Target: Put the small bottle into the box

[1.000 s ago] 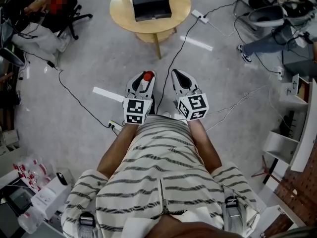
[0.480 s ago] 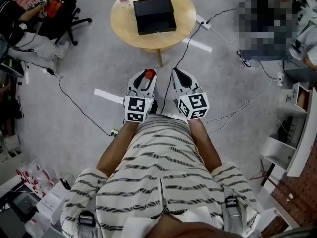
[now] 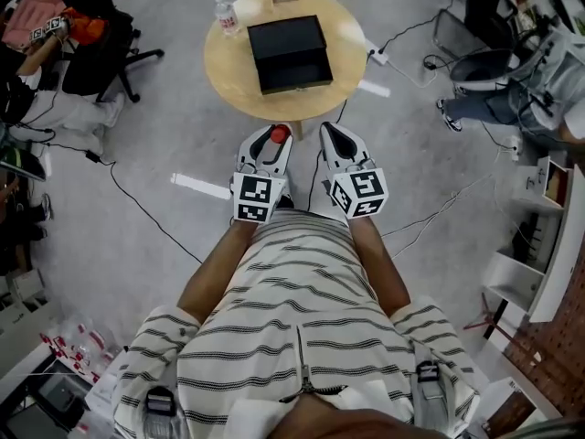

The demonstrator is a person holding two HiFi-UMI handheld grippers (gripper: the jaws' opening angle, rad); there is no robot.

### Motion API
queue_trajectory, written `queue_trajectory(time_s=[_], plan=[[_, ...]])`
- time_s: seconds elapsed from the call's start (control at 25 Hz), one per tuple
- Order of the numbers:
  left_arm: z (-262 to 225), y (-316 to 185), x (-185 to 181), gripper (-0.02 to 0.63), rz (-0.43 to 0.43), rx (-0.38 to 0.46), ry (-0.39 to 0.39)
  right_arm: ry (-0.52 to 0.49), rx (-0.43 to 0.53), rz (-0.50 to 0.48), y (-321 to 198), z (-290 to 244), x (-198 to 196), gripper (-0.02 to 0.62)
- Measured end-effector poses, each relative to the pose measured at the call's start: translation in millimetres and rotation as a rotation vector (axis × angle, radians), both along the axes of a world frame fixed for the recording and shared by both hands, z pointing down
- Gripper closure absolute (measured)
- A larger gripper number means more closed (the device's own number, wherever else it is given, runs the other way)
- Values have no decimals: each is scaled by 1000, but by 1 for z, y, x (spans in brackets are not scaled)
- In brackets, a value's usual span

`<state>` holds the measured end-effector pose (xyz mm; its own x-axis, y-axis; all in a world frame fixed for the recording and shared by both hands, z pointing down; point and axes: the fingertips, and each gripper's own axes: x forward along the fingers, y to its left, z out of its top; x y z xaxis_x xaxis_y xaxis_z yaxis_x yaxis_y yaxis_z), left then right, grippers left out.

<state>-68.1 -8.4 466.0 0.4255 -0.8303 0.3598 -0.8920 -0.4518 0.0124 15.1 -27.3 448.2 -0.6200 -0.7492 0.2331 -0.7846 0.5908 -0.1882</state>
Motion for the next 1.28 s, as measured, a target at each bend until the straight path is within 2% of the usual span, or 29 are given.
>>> queue_trajectory(time_s=[0.32,0.72,1.28], plan=[[6,-47,-19,451,56,-21,29,30,5,58,-45,-1,-19,577],[9,-69,-11,451,103,-22,42,51,-14,109,-60,8,-11,575],[17,-95,3,451,35,-43,10,34,-32,13,-92,14,-1,577]])
